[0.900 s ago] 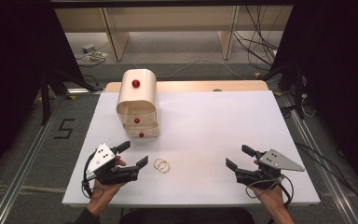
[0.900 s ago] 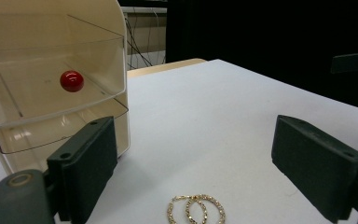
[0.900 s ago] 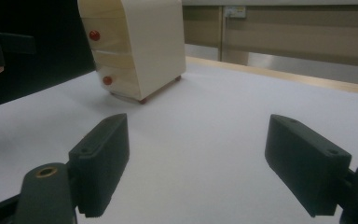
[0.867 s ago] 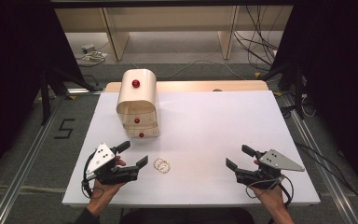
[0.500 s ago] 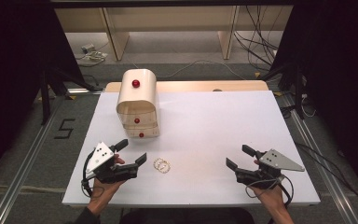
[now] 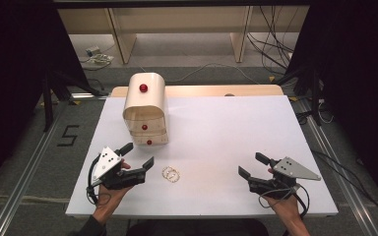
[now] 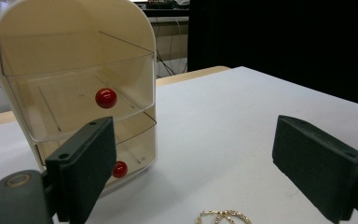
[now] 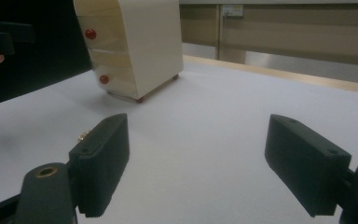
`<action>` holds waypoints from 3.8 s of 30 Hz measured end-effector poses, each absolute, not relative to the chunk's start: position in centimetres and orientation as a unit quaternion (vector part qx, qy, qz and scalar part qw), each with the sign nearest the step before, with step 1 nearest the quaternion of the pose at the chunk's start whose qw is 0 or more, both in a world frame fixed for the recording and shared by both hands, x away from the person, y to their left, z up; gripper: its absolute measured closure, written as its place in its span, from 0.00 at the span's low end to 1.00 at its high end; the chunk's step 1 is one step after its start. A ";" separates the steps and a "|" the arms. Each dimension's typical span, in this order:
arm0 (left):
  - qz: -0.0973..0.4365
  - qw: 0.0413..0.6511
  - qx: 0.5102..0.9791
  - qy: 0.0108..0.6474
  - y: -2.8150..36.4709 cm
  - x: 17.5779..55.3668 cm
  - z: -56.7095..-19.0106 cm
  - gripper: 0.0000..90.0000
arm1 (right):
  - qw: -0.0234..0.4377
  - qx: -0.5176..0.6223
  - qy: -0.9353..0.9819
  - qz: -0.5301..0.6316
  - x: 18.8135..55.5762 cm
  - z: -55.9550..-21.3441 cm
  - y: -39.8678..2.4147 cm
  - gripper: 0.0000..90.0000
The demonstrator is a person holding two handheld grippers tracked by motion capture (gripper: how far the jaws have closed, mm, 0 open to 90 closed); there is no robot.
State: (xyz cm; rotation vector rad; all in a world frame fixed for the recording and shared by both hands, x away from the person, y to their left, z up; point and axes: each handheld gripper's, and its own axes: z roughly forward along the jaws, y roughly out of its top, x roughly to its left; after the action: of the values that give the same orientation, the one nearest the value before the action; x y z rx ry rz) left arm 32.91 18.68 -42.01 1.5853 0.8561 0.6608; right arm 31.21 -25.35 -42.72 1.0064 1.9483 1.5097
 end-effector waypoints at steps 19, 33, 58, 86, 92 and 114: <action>0.355 0.533 0.688 0.340 17.9 34.6 -41.8 0.16 | 0.239 0.367 0.711 0.550 31.2 -42.8 -25.3 0.25; 0.420 0.491 0.699 0.306 17.5 36.0 -42.2 0.18 | 0.241 0.368 0.714 0.545 31.3 -42.8 -25.2 0.26; 0.547 0.388 0.709 0.218 16.6 38.2 -43.6 0.42 | 0.238 0.364 0.723 0.537 31.4 -43.1 -24.9 0.26; 0.570 0.353 0.715 0.200 16.5 39.6 -44.8 0.74 | 0.232 0.358 0.734 0.528 31.6 -43.3 -24.6 0.28; 0.570 0.352 0.715 0.201 16.4 39.7 -45.0 0.77 | 0.231 0.357 0.737 0.526 31.6 -43.4 -24.5 0.28; 0.569 0.335 0.723 0.205 15.9 39.2 -44.5 0.81 | 0.230 0.357 0.739 0.523 31.6 -43.4 -24.5 0.29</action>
State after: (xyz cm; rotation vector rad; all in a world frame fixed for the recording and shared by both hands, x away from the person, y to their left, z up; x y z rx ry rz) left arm 39.17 15.93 -44.53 1.8871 0.5341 1.4836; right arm 31.60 -24.53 -43.40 0.9814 2.0331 1.4391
